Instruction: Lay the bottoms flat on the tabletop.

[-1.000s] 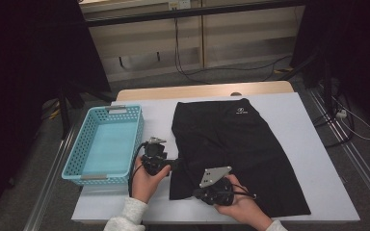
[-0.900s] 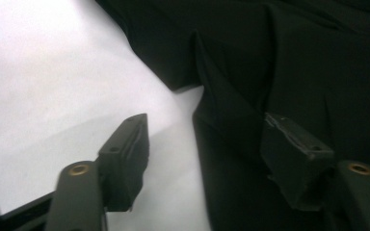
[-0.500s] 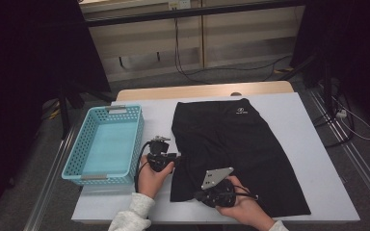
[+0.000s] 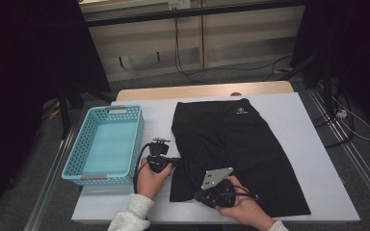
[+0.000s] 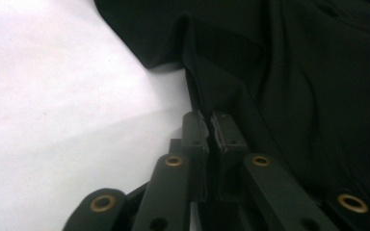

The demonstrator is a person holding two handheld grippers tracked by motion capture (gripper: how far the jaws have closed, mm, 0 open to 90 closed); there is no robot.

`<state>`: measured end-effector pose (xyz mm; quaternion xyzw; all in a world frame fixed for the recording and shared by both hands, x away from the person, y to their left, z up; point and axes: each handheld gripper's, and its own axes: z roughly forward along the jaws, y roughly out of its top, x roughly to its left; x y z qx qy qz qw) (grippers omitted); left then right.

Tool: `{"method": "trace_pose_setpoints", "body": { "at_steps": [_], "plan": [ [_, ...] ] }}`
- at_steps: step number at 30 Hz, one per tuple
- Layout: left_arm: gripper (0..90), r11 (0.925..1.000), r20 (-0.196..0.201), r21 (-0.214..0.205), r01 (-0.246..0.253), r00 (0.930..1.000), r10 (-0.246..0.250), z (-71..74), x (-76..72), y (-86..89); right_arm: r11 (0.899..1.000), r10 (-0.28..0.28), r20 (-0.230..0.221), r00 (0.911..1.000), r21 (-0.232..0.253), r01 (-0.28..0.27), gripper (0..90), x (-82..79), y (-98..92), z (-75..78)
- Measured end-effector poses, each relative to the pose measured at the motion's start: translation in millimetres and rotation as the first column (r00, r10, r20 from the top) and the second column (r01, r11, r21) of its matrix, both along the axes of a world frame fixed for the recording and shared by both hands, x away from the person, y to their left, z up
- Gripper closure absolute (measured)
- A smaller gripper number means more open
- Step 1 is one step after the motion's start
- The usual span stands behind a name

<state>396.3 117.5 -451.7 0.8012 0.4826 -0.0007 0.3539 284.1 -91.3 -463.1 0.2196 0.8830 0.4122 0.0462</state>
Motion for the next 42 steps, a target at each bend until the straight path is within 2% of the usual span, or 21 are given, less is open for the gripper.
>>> {"method": "trace_pose_setpoints", "body": {
  "at_steps": [3, 5, 7, 11, 16, 19, 26, 34, 37, 42],
  "plan": [
    [88.5, 0.9999, -0.007, 0.009, 0.012, 0.9999, -0.012, 1.1, -3.4, 0.3, 1.0, 0.0, -0.001, 1.0, 0.003, 0.0, 88.3, -0.1, 0.1, 0.3],
    [89.2, 0.9998, 0.006, 0.017, 0.009, 0.9999, -0.01, 2.5, -5.9, 2.0, 1.0, 0.0, -0.001, 1.0, 0.002, 0.0, 88.4, -0.5, -0.1, 0.2],
    [89.4, 0.9998, 0.003, 0.016, 0.01, 0.9999, -0.01, 4.4, -8.0, 5.2, 1.0, 0.004, 0.001, 1.0, 0.002, -0.004, 88.3, -0.6, -0.8, -0.1],
    [89.5, 0.9999, 0.003, 0.013, -0.012, 0.9999, 0.012, 8.3, -15.2, 13.8, 1.0, 0.003, 0.0, 1.0, 0.005, -0.003, 88.3, -0.5, -2.3, -0.3],
    [89.5, 0.9993, -0.004, 0.03, -0.021, 0.9998, 0.022, 8.0, -22.1, 18.9, 1.0, 0.005, -0.001, 1.0, 0.008, -0.005, 88.3, -1.9, -3.7, 0.8],
    [89.5, 0.9987, -0.004, 0.042, -0.031, 0.9995, 0.031, 8.4, -22.2, 21.7, 1.0, 0.011, 0.003, 0.9999, 0.012, -0.011, 88.3, -3.5, -3.4, 2.6],
    [89.4, 0.9982, -0.003, 0.026, -0.055, 0.9985, 0.055, 12.9, -23.3, 26.7, 0.999, 0.028, -0.007, 0.9996, 0.016, -0.028, 88.3, -3.8, -2.0, 1.6],
    [89.3, 0.998, 0.0, 0.028, -0.056, 0.9984, 0.056, 11.3, -22.5, 25.8, 1.0, 0.025, -0.006, 0.9997, 0.014, -0.025, 88.2, -3.3, -2.3, 1.4],
    [89.3, 0.9978, -0.007, 0.042, -0.05, 0.9987, 0.051, 9.8, -21.9, 25.4, 0.999, 0.029, -0.012, 0.9995, 0.018, -0.029, 88.2, -3.3, -2.2, 1.2],
    [89.5, 0.9978, 0.0, 0.027, -0.061, 0.9981, 0.061, 11.0, -22.4, 25.6, 0.999, 0.037, -0.019, 0.9991, 0.035, -0.036, 88.2, -2.4, -2.9, 2.2]
  ]
}}
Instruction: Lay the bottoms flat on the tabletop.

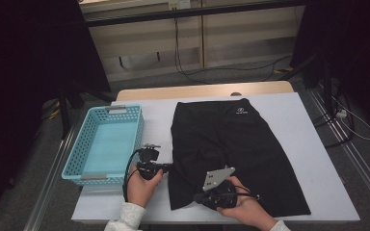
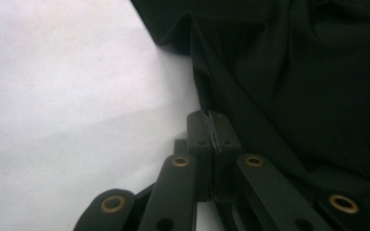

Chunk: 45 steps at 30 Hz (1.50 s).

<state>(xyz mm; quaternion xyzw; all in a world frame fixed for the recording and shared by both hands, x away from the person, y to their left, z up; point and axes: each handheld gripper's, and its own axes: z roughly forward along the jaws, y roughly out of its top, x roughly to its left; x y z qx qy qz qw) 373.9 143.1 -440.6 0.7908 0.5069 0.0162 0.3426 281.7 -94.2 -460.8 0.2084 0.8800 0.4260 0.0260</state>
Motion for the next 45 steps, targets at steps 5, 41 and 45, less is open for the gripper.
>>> {"method": "trace_pose_setpoints", "body": {
  "at_steps": [5, 41, 45],
  "plan": [
    [89.5, 1.0, -0.003, 0.002, 0.003, 1.0, -0.003, 0.0, -0.1, -0.1, 1.0, 0.0, -0.002, 1.0, 0.002, 0.0, 88.2, -0.6, -0.2, 0.6],
    [89.3, 0.9998, -0.001, -0.007, 0.016, 0.9999, -0.016, 11.6, -12.1, 1.6, 0.997, 0.059, -0.031, 0.9978, 0.057, -0.057, 87.4, -10.6, -1.0, 10.6],
    [89.5, 0.9999, -0.006, 0.005, 0.011, 0.9999, -0.01, 8.7, -12.3, 4.2, 0.998, 0.043, -0.016, 0.9989, 0.036, -0.043, 73.8, -10.8, 0.5, 11.6]
  ]
}}
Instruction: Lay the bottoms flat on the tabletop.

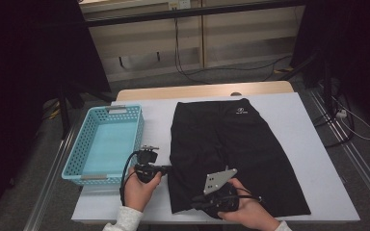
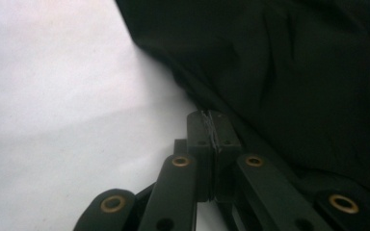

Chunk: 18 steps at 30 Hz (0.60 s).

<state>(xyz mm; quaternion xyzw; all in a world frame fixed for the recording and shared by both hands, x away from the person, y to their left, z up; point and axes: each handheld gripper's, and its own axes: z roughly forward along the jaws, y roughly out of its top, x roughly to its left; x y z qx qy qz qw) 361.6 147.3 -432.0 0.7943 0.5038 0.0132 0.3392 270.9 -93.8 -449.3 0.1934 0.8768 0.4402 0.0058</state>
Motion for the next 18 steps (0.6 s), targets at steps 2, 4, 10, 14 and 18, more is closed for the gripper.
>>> {"method": "trace_pose_setpoints", "body": {
  "at_steps": [2, 4, 10, 14, 18],
  "plan": [
    [89.5, 1.0, -0.007, 0.002, -0.003, 1.0, 0.003, -1.2, -0.6, 0.8, 1.0, -0.006, 0.009, 0.9999, 0.003, 0.006, 69.5, 1.5, 0.1, 1.1],
    [89.5, 1.0, -0.009, 0.008, 0.001, 1.0, -0.001, -1.2, -0.7, 2.0, 1.0, -0.031, 0.02, 0.9993, 0.005, 0.031, 60.9, 4.1, -2.3, 5.1],
    [89.5, 0.9996, -0.013, 0.018, -0.023, 0.9996, 0.024, -4.7, -2.6, 5.9, 0.99, -0.141, 0.059, 0.9883, 0.012, 0.14, 47.6, 18.9, -14.7, 8.0],
    [89.5, 0.9995, -0.018, 0.014, -0.028, 0.9994, 0.029, -4.1, -4.3, 9.6, 0.979, -0.2, 0.081, 0.9763, -0.005, 0.202, 44.8, 28.2, -20.2, 3.4],
    [89.5, 0.9994, -0.02, 0.016, -0.03, 0.9993, 0.031, -4.7, -4.6, 12.0, 0.969, -0.243, 0.097, 0.9651, -0.016, 0.246, 37.3, 33.4, -22.5, 0.4]
  ]
}}
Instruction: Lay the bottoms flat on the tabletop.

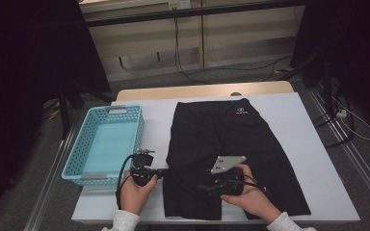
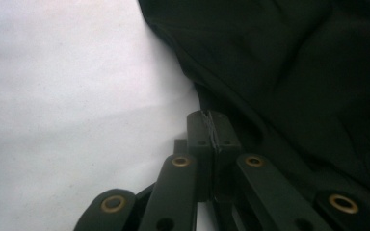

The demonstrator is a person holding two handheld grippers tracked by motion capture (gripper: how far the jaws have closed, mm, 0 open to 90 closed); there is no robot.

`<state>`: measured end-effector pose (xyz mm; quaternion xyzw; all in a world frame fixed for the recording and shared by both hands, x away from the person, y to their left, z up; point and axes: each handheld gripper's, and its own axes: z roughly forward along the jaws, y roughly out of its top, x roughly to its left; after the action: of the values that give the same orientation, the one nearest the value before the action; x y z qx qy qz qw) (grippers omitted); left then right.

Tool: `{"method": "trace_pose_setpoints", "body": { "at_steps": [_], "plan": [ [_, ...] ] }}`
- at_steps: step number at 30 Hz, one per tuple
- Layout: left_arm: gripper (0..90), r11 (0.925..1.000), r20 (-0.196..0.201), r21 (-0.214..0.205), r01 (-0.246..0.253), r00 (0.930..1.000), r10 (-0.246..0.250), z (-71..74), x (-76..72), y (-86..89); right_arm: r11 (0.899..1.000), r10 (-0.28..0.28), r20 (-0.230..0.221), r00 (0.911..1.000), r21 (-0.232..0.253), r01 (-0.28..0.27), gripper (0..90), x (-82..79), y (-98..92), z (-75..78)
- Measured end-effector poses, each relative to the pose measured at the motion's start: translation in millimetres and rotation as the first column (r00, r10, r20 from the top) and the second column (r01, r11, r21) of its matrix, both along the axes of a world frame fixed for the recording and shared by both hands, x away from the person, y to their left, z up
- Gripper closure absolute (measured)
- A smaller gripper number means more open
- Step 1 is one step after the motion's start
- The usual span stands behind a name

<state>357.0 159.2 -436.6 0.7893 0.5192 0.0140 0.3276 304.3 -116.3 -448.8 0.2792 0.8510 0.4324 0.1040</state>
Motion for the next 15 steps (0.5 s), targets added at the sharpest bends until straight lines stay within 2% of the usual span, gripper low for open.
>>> {"method": "trace_pose_setpoints", "body": {
  "at_steps": [7, 15],
  "plan": [
    [89.5, 1.0, 0.003, 0.001, -0.003, 1.0, 0.003, -0.6, -1.7, 0.8, 0.999, -0.049, 0.016, 0.9987, -0.007, 0.049, 30.0, 4.9, -6.7, -1.0],
    [89.4, 0.9998, 0.01, 0.006, -0.021, 0.9997, 0.02, -0.3, -4.1, 5.3, 0.996, -0.089, 0.025, 0.9957, -0.008, 0.089, 26.9, 8.1, -11.7, 0.2]
  ]
}}
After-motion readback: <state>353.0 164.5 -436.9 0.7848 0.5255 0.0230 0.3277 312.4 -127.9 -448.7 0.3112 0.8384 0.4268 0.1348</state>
